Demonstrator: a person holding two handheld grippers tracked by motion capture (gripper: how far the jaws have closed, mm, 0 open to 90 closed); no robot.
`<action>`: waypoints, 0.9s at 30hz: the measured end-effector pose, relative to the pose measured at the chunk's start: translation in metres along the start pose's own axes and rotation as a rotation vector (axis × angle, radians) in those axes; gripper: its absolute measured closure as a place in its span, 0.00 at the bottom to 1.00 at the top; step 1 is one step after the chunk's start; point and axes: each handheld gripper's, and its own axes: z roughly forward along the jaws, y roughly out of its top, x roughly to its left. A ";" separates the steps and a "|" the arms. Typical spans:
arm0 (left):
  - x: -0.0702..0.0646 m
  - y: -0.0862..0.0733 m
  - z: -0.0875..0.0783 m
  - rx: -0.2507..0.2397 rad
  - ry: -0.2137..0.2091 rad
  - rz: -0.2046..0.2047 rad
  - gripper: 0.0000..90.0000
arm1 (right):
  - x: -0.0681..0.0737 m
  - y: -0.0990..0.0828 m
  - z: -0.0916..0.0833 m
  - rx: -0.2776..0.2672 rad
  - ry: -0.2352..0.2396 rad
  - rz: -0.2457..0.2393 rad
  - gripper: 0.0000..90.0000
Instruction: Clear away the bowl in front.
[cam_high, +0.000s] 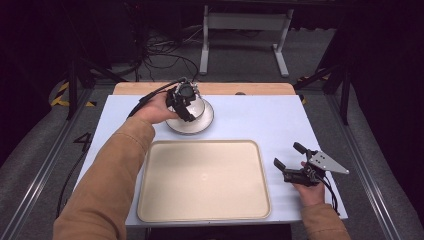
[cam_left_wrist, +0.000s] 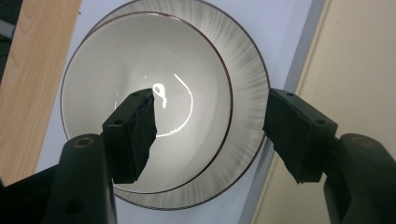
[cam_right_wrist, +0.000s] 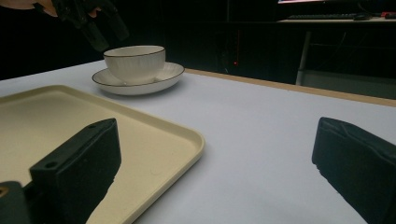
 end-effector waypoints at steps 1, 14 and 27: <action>0.000 0.000 0.000 0.000 0.000 0.000 0.39 | 0.000 0.000 0.000 0.000 -0.001 0.000 0.02; -0.001 -0.004 0.017 -0.010 -0.002 -0.003 0.51 | 0.000 0.000 0.000 0.002 0.002 -0.004 0.02; 0.000 -0.005 0.032 0.015 -0.009 -0.034 0.61 | 0.000 0.000 0.000 0.002 0.005 -0.009 0.03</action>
